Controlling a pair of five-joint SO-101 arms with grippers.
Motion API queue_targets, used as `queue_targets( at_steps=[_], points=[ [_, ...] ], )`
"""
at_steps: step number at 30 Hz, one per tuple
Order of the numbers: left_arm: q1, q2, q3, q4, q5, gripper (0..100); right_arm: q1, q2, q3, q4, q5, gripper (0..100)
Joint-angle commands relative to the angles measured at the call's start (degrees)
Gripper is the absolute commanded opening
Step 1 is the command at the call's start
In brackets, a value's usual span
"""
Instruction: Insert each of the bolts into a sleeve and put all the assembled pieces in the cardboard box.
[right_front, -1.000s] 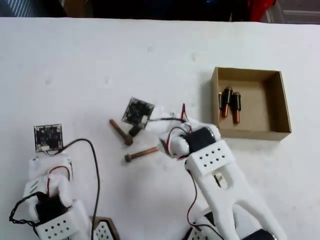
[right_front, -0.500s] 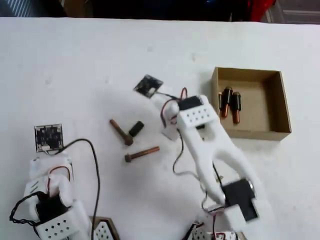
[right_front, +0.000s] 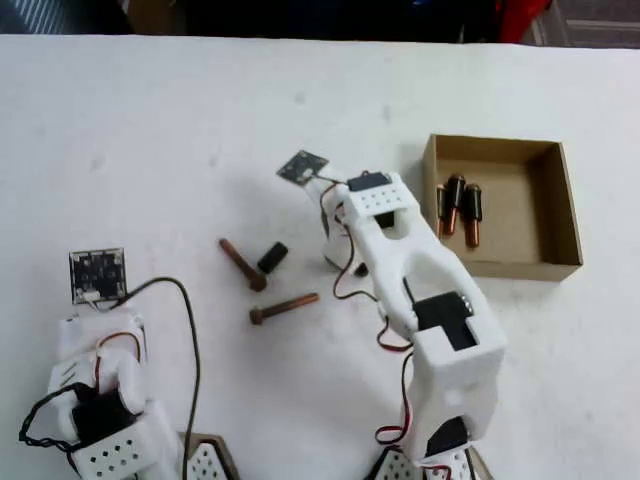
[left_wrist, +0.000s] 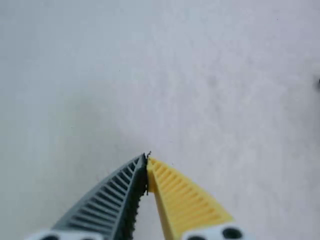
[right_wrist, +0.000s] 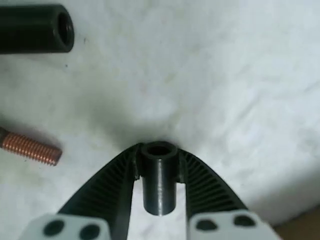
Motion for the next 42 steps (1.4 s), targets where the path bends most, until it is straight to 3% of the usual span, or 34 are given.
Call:
queue_targets(
  at_steps=[1, 4, 10, 26, 42],
  points=[
    [-0.2, -0.5, -0.4, -1.6, -0.5, 2, 0.6, 0.3, -2.8, 0.0, -0.4, 8.6],
    [-0.2, -0.5, -0.4, -1.6, -0.5, 2, 0.6, 0.3, -2.8, 0.1, -0.4, 12.8],
    [-0.2, -0.5, -0.4, -1.6, -0.5, 2, 0.2, 0.3, -3.8, 2.8, 4.5, 12.6],
    [-0.1, -0.5, -0.4, -1.6, -0.5, 2, 1.9, -6.4, -4.1, 8.3, 7.1, 12.6],
    [-0.1, -0.5, -0.4, -1.6, -0.5, 2, 1.5, -6.5, 2.9, 2.0, 7.6, 12.4]
  ],
)
